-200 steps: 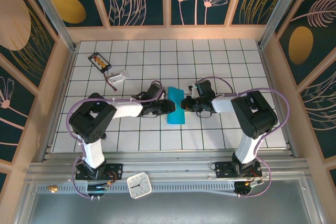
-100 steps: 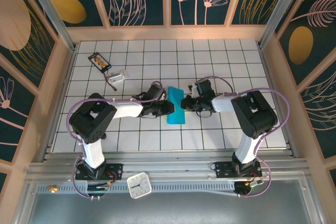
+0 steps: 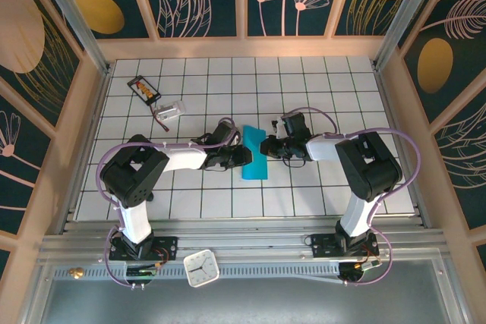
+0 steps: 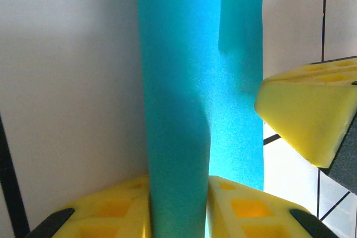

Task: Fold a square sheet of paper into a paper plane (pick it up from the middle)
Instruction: Hold the square sheet of paper at the center of the table.

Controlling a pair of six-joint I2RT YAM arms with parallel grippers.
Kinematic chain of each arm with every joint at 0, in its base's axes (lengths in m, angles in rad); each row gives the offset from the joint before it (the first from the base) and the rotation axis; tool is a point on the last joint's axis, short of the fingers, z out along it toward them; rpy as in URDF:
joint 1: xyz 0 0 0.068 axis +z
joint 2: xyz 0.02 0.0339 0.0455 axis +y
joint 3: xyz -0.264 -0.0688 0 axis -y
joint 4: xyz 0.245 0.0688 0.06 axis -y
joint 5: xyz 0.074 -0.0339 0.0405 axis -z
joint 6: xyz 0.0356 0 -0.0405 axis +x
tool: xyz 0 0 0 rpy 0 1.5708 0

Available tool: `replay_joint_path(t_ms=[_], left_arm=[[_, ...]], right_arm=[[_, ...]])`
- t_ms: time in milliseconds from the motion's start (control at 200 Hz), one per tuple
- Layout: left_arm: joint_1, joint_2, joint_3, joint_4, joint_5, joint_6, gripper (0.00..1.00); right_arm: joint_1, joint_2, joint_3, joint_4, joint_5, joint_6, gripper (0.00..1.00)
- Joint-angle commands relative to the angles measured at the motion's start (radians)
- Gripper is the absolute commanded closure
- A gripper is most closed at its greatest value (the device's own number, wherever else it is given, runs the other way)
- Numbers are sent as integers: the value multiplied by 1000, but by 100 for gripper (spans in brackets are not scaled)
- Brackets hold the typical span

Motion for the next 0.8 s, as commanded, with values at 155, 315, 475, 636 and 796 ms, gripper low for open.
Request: replay_joint_path(t_ms=[155,315,475,636,796], left_arm=[[-17,37,-7,-71,30,5,71],[-17,36,-1,-80,26,8,71],[-17,31,18,-96,14,12,66],[-17,11,37,-124,-15,20,57],[-14,-31,73,-164,-54,29,44]], right_arm=[[3,39,0,-10,18,1,93],[-2,64,-27,-18,44,0,94],[-5,77,-34,-36,67,-4,96],[-6,82,-39,-59,89,-8,97],[-6,85,-46,-63,97,-5,97]])
